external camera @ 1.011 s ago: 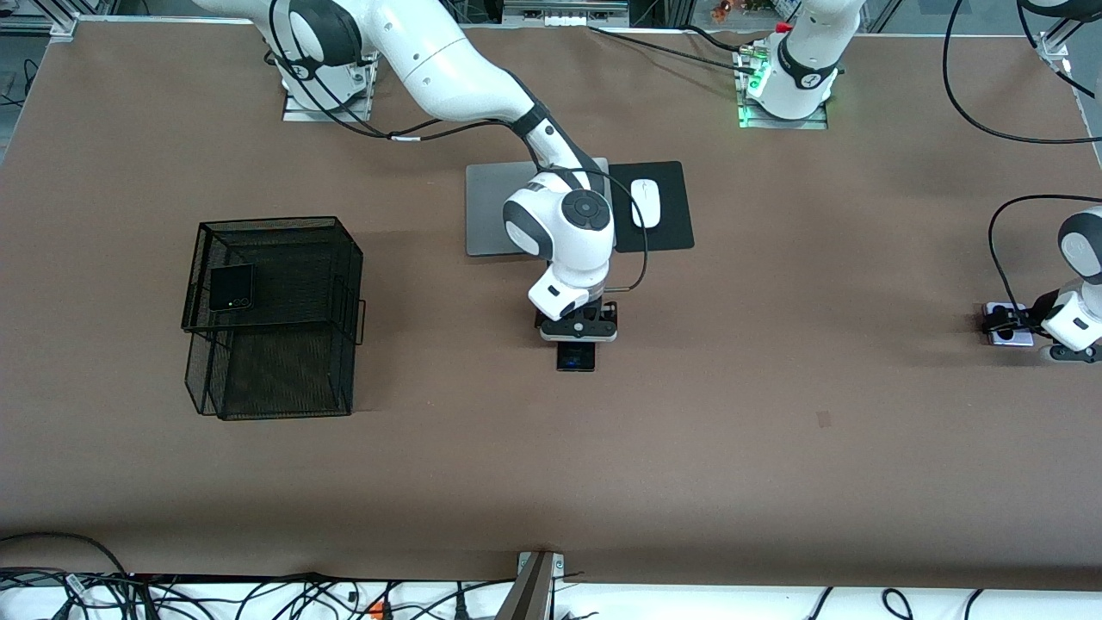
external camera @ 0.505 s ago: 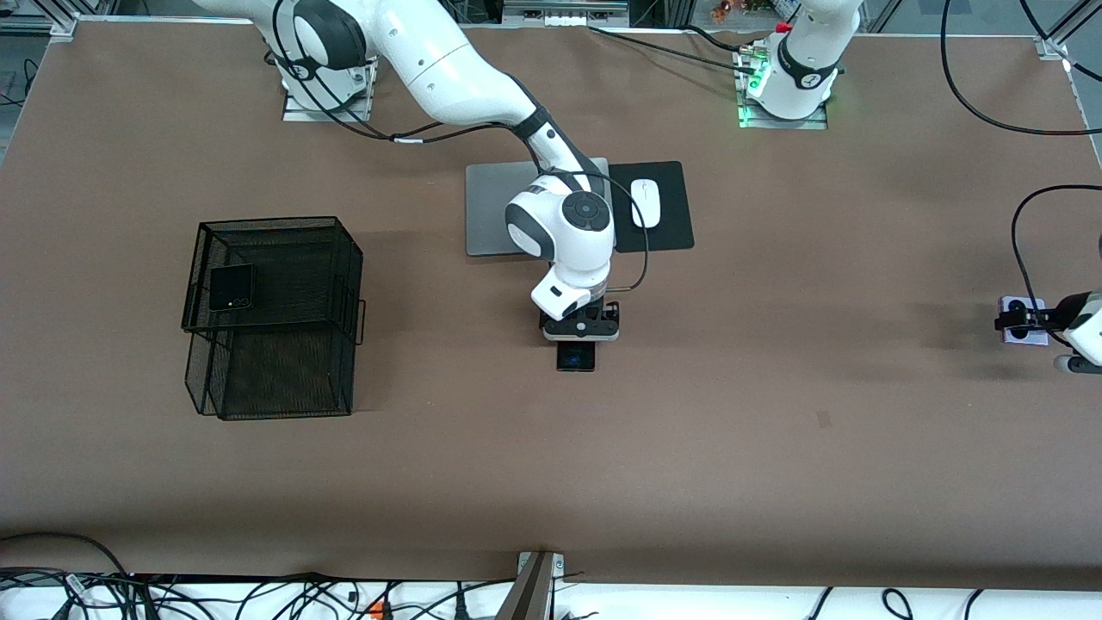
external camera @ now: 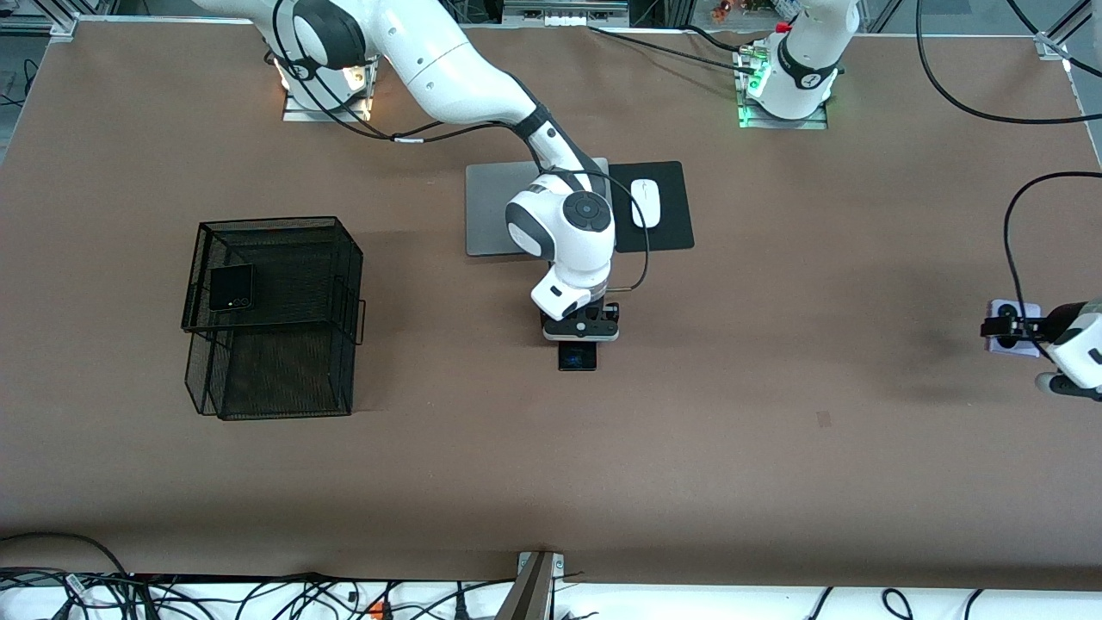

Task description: Place phones with both arms

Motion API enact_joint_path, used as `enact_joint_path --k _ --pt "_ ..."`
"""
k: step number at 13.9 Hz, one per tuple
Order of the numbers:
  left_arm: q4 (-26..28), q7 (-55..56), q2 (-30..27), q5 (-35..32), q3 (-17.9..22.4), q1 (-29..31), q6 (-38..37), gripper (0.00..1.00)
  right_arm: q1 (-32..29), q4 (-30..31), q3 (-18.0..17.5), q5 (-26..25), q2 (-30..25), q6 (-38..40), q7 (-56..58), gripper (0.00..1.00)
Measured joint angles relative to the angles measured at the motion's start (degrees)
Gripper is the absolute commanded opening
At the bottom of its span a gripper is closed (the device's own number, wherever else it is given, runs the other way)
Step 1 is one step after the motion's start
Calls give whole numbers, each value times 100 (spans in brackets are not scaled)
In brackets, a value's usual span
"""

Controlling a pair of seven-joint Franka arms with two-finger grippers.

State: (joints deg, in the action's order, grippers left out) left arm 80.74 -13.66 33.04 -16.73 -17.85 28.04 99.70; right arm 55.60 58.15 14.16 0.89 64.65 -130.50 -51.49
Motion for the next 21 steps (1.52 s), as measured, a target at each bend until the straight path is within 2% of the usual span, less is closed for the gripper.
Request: enact_joint_path --k 2,5,9,12,14,16,21 --pt "-6 203 -118 2 -461 -35 -126 51 -17 -124 29 213 -179 472 26 57" --pt "7 381 -151 152 -1137 -100 -170 50 -71 -211 86 531 -816 1394 281 57" --pt "58 956 29 534 -1259 -889 105 50 -271 -204 150 568 -1687 2462 871 57" --pt "82 2077 335 538 -1267 -1810 813 51 -386 -34 517 581 -2100 3131 1670 57" --pt "120 2900 640 538 -1266 -2352 1329 50 -425 480 798 595 -2501 3212 2196 57" --pt "146 3388 981 538 -1262 -2783 1996 50 -444 1278 1068 600 -3068 3144 2764 57" --pt "148 4372 1662 538 -1097 -3807 3407 53 -467 4007 1921 592 -4920 2207 4272 57"
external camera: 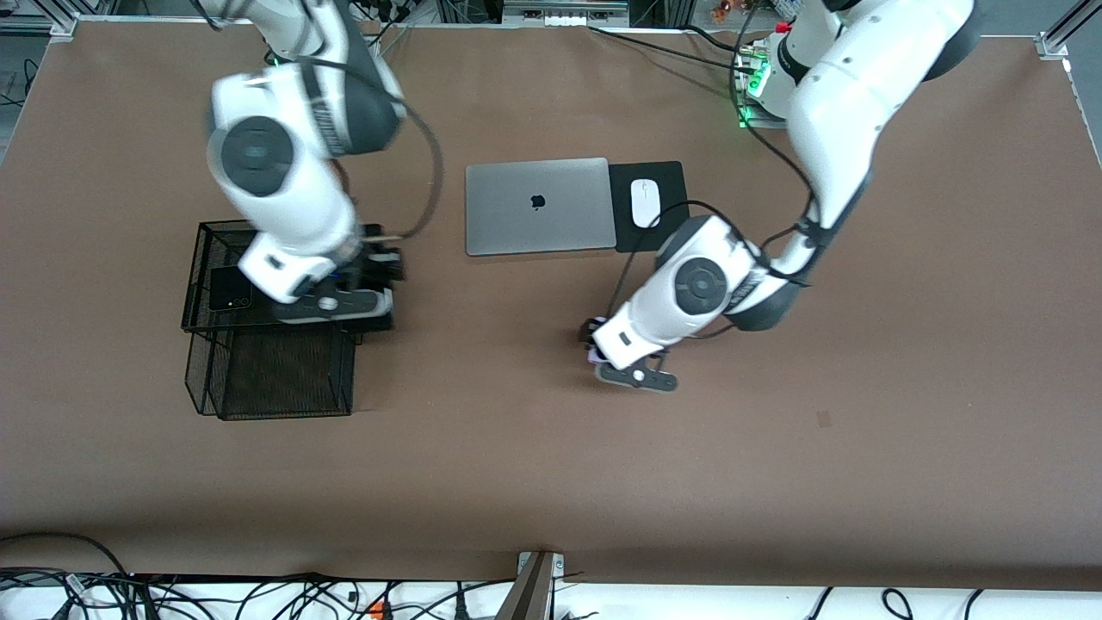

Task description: Place phones with both arms

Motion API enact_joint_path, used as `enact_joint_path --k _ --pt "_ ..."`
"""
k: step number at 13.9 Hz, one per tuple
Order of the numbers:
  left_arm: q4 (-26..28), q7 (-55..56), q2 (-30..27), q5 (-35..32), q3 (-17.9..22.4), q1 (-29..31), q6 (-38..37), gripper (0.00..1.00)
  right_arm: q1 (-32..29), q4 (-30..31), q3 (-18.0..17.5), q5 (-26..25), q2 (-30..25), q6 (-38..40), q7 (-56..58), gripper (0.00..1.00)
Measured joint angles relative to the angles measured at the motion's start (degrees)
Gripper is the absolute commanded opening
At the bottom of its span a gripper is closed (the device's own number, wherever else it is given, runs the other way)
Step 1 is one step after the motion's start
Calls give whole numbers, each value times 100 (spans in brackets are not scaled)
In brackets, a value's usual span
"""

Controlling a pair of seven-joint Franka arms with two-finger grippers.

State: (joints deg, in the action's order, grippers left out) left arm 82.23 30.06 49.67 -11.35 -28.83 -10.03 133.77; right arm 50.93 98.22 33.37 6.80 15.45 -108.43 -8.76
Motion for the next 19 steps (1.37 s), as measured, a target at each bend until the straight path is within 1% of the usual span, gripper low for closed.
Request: enact_joint_path --k 1,3,4,6,8,9,10,12,14,17,18,19 --pt "-2 146 80 0 116 -186 186 54 2 457 152 -41 -304 -143 219 57" --pt "-5 358 171 0 411 -543 378 55 7 1174 440 -220 -764 -463 600 57" --pt "-7 452 188 0 541 -692 403 57 9 1473 582 -266 -927 -656 787 57" --pt "-8 619 208 0 665 -857 412 58 9 2001 819 -285 -1103 -1102 1058 57" --pt "-10 698 255 0 682 -903 412 70 12 2473 883 -286 -1125 -1569 1127 57" --pt "-10 706 282 0 686 -904 413 81 23 2707 883 -286 -1120 -1819 1127 57" --pt "-10 708 298 0 697 -903 413 100 29 2896 882 -286 -1113 -2013 1127 57" --pt "-11 709 305 0 706 -903 416 100 32 3051 884 -286 -1095 -2150 1127 57" --pt "-43 709 304 0 706 -902 432 100 32 3059 890 -286 -1072 -2178 1127 57" --pt "-166 710 206 0 719 -822 412 100 32 3063 928 -286 -947 -2457 1127 59" --pt "-201 710 91 0 724 -752 244 100 32 3063 937 -285 -879 -2529 1127 62" --pt "-251 710 -78 0 728 -661 -110 100 32 3064 942 -284 -810 -2584 1125 69"
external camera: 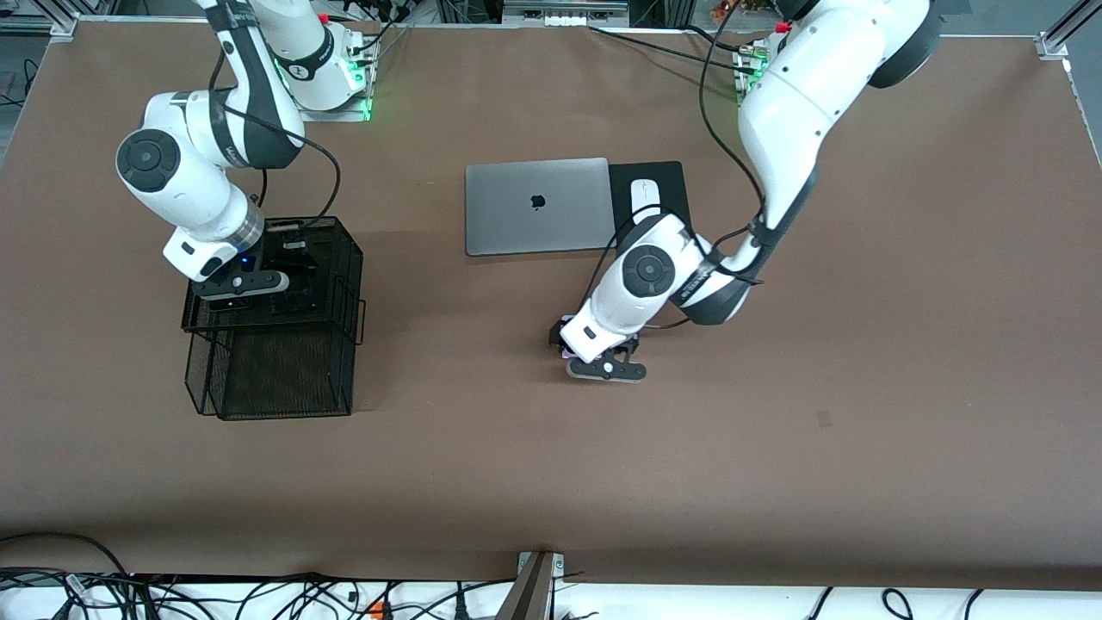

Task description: Place phones with both arms

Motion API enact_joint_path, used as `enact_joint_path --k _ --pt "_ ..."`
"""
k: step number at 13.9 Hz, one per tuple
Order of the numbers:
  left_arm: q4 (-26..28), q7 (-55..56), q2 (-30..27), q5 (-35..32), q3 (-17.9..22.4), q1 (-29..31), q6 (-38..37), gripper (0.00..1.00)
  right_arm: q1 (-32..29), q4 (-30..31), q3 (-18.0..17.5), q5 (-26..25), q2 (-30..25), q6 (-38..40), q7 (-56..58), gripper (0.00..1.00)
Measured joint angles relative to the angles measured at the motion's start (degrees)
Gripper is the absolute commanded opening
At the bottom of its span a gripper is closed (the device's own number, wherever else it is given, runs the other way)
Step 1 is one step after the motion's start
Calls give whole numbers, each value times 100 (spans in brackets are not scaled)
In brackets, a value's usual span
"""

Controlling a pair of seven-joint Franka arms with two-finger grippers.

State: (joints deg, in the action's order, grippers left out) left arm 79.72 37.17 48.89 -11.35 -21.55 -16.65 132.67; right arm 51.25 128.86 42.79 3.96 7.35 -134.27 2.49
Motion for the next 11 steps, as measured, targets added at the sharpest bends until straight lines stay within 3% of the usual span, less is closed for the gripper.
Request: enact_joint_path --k 1,2,5,7,11 --pt "-53 0 -235 0 4 141 -481 100 0 0 2 2 57 -33 -9 81" --pt "-84 -21 -524 -1 4 319 -987 100 1 -3 4 4 83 -59 -17 100" --pt "-89 -356 -1369 -11 24 841 -2355 100 1 -11 10 31 107 7 -46 100" --pt "-87 -909 -1801 -12 44 1237 -2885 100 1 -179 15 38 101 352 -61 100" --pt "-94 -1749 -2651 -4 40 1976 -3741 100 9 -1124 18 40 86 1591 -178 100"
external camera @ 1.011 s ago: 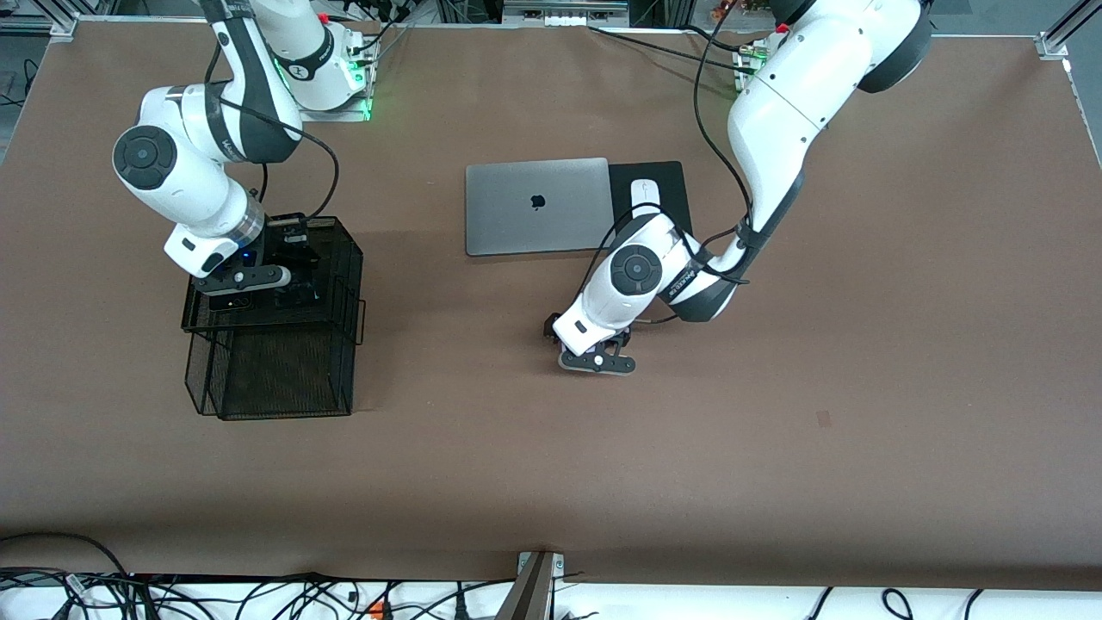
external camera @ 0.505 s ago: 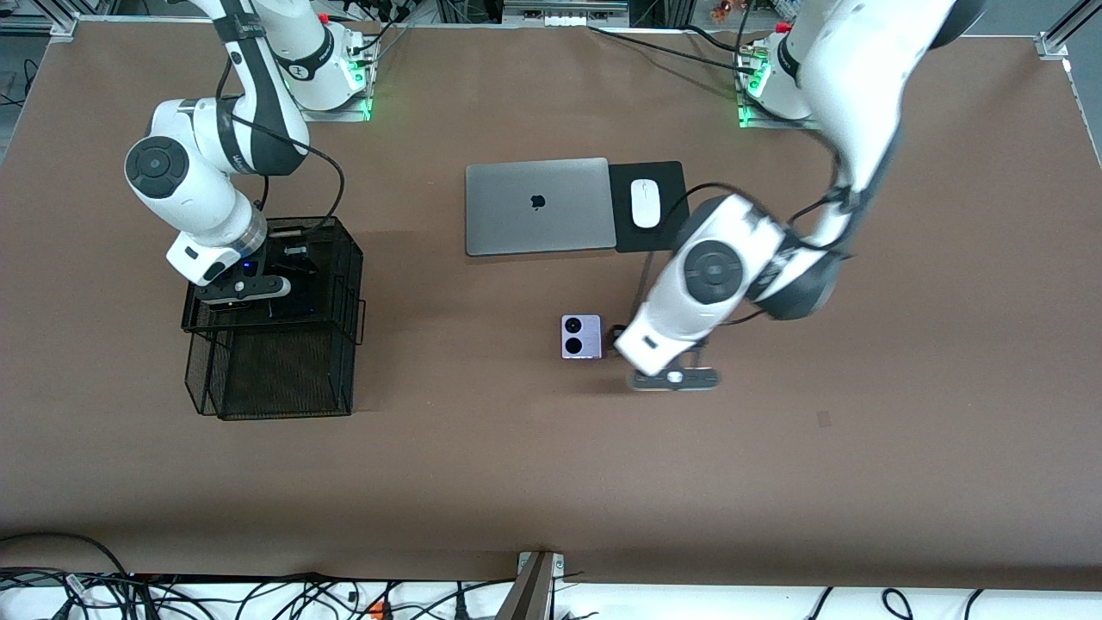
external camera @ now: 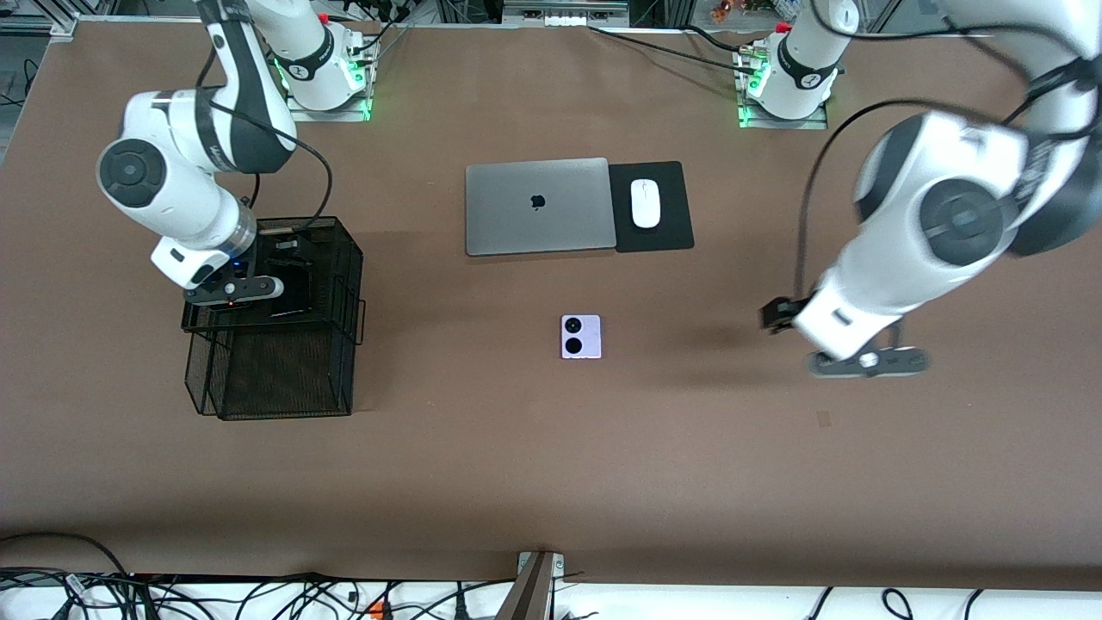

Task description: Place phones with both arms

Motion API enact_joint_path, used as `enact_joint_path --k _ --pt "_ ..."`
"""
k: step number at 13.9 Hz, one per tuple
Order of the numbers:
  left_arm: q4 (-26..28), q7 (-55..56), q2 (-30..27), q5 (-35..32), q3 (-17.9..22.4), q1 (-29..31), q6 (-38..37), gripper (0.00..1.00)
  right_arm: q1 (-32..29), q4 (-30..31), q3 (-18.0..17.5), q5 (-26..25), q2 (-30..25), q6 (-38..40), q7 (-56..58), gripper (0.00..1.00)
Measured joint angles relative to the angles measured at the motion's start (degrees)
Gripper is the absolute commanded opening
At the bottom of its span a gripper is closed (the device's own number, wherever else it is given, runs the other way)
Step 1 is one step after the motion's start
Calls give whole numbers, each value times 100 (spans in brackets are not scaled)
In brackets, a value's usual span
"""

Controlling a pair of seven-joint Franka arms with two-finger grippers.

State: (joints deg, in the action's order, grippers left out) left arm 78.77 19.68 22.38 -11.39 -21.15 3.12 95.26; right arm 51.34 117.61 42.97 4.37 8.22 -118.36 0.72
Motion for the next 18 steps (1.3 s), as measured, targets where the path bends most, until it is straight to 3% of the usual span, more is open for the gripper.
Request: enact_joint_path --k 3,6,11,15,18 --pt "17 -699 -615 249 54 309 -596 100 73 -753 -181 20 67 659 -742 100" --pt "361 -1644 -1337 674 1000 143 -696 100 149 -1565 -850 293 523 954 -1905 100" --pt "1633 -1935 -2349 907 2190 -265 -110 100 374 -3144 -1803 680 2026 960 -3986 100" --pt "1853 -1946 -2506 919 2266 -399 29 100 738 -4709 -2071 687 3481 938 -5180 100" --pt "1851 -1946 -2497 919 2265 -421 25 100 797 -5277 -2239 709 4170 564 -5268 100"
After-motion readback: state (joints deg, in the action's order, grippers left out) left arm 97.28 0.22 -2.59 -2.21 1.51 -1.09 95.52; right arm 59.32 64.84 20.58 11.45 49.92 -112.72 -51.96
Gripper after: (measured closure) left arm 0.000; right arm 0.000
